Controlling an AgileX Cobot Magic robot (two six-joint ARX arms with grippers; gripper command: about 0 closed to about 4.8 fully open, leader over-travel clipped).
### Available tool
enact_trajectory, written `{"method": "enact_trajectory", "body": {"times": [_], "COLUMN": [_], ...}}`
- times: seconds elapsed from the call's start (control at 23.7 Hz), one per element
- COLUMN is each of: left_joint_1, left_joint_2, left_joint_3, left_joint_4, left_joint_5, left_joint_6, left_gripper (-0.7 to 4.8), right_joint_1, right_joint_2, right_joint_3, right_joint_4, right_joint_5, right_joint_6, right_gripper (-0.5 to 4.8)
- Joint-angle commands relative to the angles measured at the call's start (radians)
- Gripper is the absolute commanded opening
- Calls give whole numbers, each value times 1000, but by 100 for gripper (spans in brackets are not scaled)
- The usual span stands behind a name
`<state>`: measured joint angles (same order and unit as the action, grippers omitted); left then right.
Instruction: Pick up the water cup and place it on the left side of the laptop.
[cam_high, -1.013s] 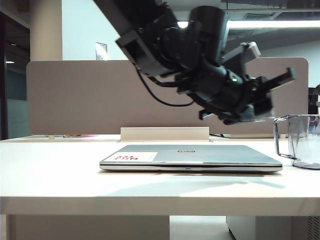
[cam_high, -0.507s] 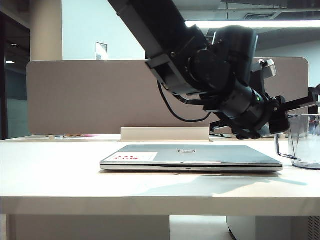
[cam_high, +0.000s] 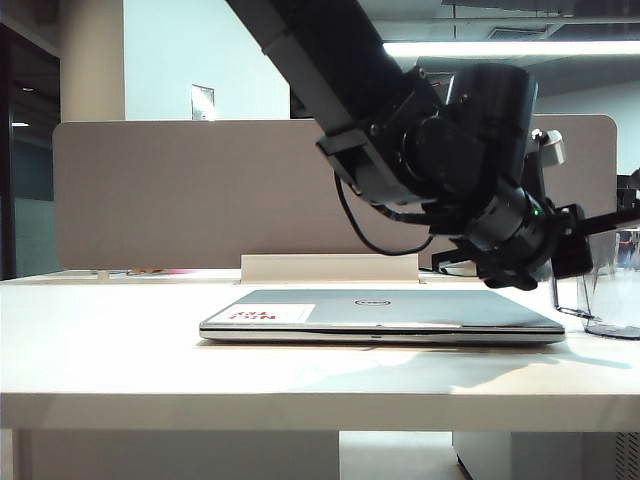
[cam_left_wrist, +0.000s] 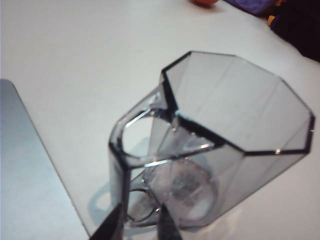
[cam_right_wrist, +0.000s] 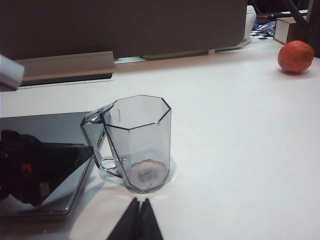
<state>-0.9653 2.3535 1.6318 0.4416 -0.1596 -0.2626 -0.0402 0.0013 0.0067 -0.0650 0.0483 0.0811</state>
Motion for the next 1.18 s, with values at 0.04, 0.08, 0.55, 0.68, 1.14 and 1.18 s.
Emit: {"method": "enact_trajectory", "body": {"times": [0.04,0.08,0.55,0.68,1.14,1.18], "left_joint_1": [0,2,8,9,9,9], "left_joint_2": [4,4,24,43,80,80], "left_joint_3": [6,6,7,27,106,106], "left_joint_4": [18,21,93,116,61,61], "left_joint_5": [-33,-43,-36,-15,-24,-24], "left_joint_6": [1,1,0,2,2,3], "left_gripper": [86,86,86,86,84,84], "right_joint_1": [1,1,2,2,2,2], "right_joint_2": [-2,-2,-2,-2,-2,-2], "right_joint_3": [-2,-2,-2,-2,-2,-3], "right_joint_4": [19,19,18,18,17,17], "right_joint_5": [1,1,-6,-6,-22,-28], "right_joint_6": [-2,-2,-2,-2,-2,-2], "right_gripper": [-6,-6,-6,-6,-6,-6]}}
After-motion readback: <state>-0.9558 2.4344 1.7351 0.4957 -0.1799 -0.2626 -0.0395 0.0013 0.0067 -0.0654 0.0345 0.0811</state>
